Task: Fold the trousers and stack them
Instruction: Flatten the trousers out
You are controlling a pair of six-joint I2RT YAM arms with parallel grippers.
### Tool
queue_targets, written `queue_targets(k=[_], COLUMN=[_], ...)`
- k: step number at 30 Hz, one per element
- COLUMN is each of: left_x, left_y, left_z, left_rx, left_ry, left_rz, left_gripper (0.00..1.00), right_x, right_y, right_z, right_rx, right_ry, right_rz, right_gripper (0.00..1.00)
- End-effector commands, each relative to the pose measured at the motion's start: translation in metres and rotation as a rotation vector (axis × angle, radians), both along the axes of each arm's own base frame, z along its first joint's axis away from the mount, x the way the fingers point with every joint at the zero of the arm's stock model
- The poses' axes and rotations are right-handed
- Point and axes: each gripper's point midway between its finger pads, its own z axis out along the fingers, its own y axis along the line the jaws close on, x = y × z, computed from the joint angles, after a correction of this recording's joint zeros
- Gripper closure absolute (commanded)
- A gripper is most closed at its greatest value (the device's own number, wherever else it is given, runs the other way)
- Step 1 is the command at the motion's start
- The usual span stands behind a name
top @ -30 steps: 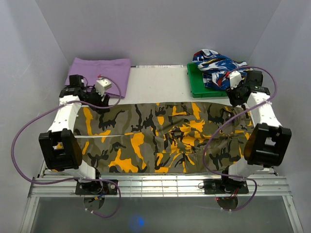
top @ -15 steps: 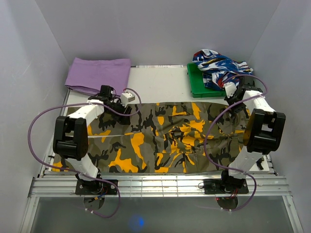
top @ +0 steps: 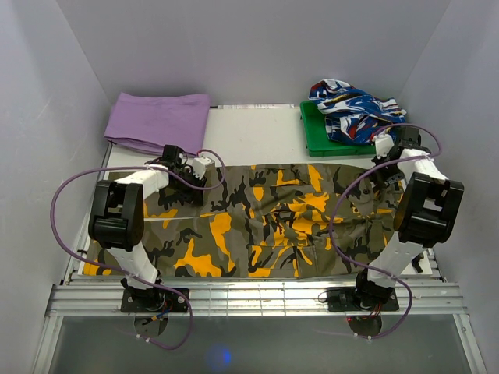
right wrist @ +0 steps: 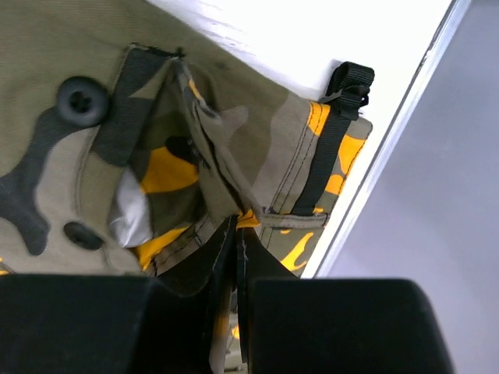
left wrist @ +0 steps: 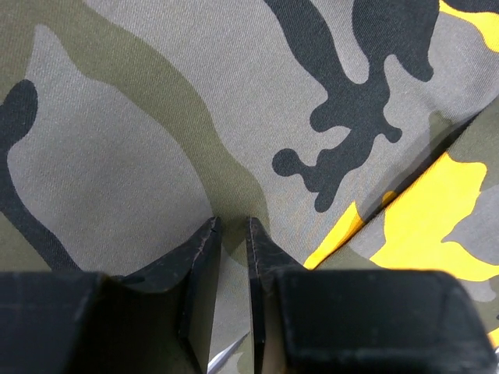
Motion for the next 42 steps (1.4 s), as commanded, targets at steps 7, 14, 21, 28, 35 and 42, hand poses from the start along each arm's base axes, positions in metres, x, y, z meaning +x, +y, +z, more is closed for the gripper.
queue_targets(k=[7, 14, 21, 28, 35, 42], left_x=[-0.033, -0.03, -0.025, -0.027, -0.027, -0.027], left_y=[0.019, 0.014, 0.01, 0.007, 0.007, 0.007], left_z=[-0.034, -0.03, -0.025, -0.028, -0.029, -0.03], left_rx=[0.109, 0.077, 0.06, 0.045, 0.043, 0.041], left_ry=[0.118, 0.121, 0.119, 0.132, 0.136, 0.138], left_rz=[0.007, 0.008, 0.008, 0.011, 0.02, 0.028], left_gripper=[0.74, 0.73, 0.72, 0.72, 0.71, 0.71], right_x=[-0.016, 0.017, 0.012, -0.01, -0.017, -0.012], right_y=[-0.038, -0.032, 0.033, 0.07, 0.072, 0.065], right_z=[-0.039, 0.038, 0.123, 0.11, 0.068, 0.037], right_rx=[0.056, 0.249, 0.543, 0.746, 0.56, 0.373], right_ry=[0.08, -0.094, -0.229, -0.096, -0.06, -0.074], right_rz=[-0.13, -0.13, -0.002, -0.027, -0.094, -0.146], right_gripper=[0.83, 0.46, 0.48, 0.37, 0.17, 0.12])
